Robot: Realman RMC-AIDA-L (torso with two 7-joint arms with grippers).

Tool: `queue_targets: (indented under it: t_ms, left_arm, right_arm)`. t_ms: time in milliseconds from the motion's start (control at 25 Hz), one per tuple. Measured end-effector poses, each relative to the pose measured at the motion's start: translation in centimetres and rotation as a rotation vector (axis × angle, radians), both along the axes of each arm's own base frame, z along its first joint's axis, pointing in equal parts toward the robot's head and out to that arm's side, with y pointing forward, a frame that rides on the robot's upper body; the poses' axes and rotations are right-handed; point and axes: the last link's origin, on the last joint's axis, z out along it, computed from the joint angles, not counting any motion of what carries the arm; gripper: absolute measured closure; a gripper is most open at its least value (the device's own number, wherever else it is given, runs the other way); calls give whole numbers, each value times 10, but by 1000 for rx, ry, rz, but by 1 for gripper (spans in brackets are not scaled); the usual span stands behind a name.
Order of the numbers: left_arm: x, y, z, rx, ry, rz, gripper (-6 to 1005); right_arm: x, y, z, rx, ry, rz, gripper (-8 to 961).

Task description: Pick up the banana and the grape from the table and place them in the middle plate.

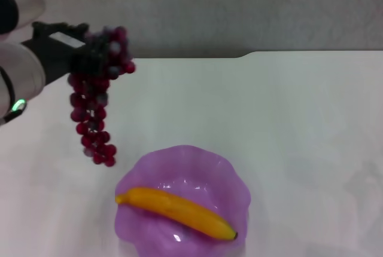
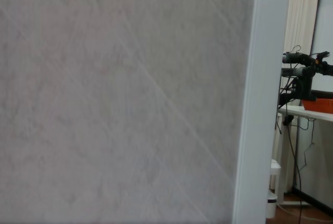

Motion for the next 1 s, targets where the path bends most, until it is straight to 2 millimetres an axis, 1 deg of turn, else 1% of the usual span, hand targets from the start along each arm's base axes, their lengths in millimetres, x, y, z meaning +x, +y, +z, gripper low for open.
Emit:
queue_targets:
  t_ms: [40, 120, 240, 360, 520, 720, 880, 1000]
  left_arm:
    - [0, 0, 0, 0, 0, 0, 681]
    - [15, -11, -8, -35, 9, -50, 684]
    - [33, -27, -28, -120, 34, -108, 689]
    - [39, -37, -45, -183, 45, -129, 690]
    - [43, -47, -61, -245, 55, -141, 691]
    - [34, -48, -78, -295, 75, -123, 693]
    - [20, -48, -95, -346, 109, -90, 695]
    - [7, -42, -105, -371, 138, -53, 697]
  right_arm:
    - [0, 0, 0, 0, 0, 0, 932]
    - [0, 1, 0, 0, 0, 1, 932]
    - [-1, 1, 0, 0, -1, 2, 932]
    - [0, 1, 1, 0, -4, 0, 932]
    - [0, 1, 1, 1, -4, 0, 932]
    - [-2, 3, 0, -1, -1, 5, 932]
    - [-2, 3, 0, 1, -1, 7, 932]
    - [-2, 3, 0, 3, -1, 9, 932]
